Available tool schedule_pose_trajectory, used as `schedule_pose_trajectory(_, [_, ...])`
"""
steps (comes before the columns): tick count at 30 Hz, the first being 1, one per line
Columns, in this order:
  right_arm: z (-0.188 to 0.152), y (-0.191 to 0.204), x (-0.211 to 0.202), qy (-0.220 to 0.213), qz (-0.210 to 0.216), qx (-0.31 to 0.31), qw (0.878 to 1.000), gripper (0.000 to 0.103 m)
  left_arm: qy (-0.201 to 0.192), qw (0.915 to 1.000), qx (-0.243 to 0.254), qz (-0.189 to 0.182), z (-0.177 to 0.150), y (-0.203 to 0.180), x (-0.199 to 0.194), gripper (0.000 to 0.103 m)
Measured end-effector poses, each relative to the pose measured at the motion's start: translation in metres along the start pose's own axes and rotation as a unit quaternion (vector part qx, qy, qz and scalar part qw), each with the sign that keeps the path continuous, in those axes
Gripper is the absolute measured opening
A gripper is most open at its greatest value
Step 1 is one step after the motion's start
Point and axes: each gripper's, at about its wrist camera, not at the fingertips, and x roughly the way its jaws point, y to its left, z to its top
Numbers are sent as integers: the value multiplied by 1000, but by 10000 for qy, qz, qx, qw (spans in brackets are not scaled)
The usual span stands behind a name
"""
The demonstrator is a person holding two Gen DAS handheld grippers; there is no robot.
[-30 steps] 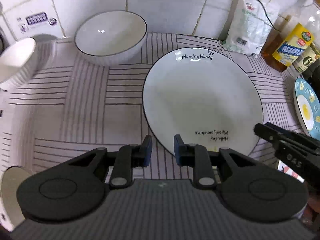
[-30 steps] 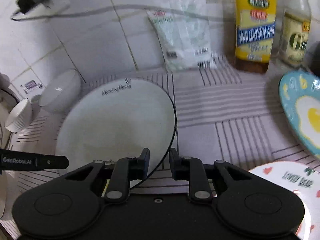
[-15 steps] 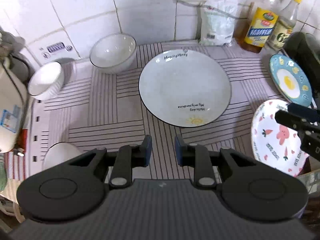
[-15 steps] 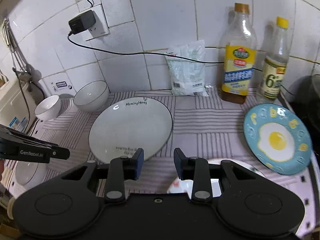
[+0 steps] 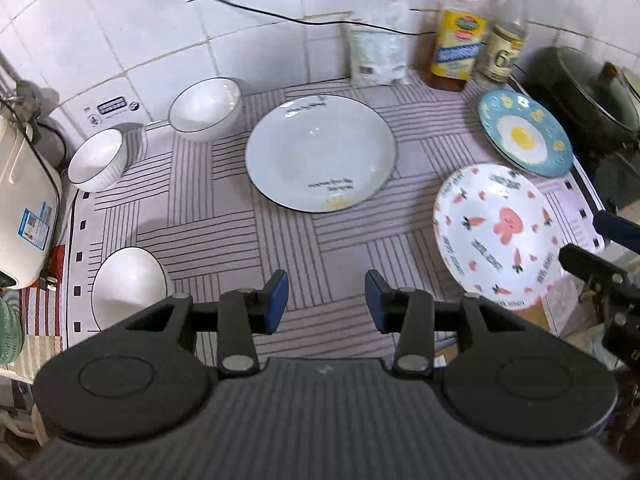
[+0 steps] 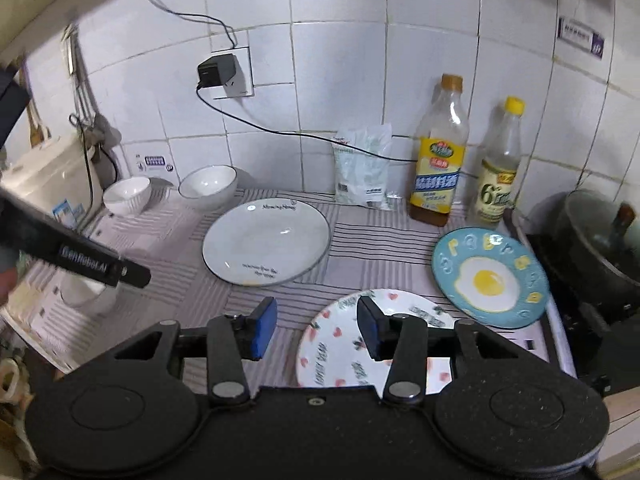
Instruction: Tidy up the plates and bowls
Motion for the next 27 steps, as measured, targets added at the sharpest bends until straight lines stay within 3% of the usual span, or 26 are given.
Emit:
schedule_pose_trajectory(7, [-32, -14, -18, -15, -248, 34, 9997, 54, 72, 9996, 244, -145, -14, -28, -4, 43])
schedule_pose_trajectory(11, [-51, -26, -28, -366, -552, 65, 9978, 62, 89, 9989, 347, -293, -19, -44, 0, 46])
schedule_pose_trajectory(16, [-68, -45, -28, -539, -814, 162, 9951, 62, 143, 9980, 403, -474, -24, -64, 12, 49])
schedule_pose_trajectory(23, [-94, -72, 0, -434, -661, 747, 9941, 62, 273, 9971, 359, -614, -28, -87, 45, 55])
schedule_pose_trajectory(27, [-111, -82, 22, -371, -514, 996, 9930, 62, 257, 9972, 559, -425, -28, -97, 66, 57])
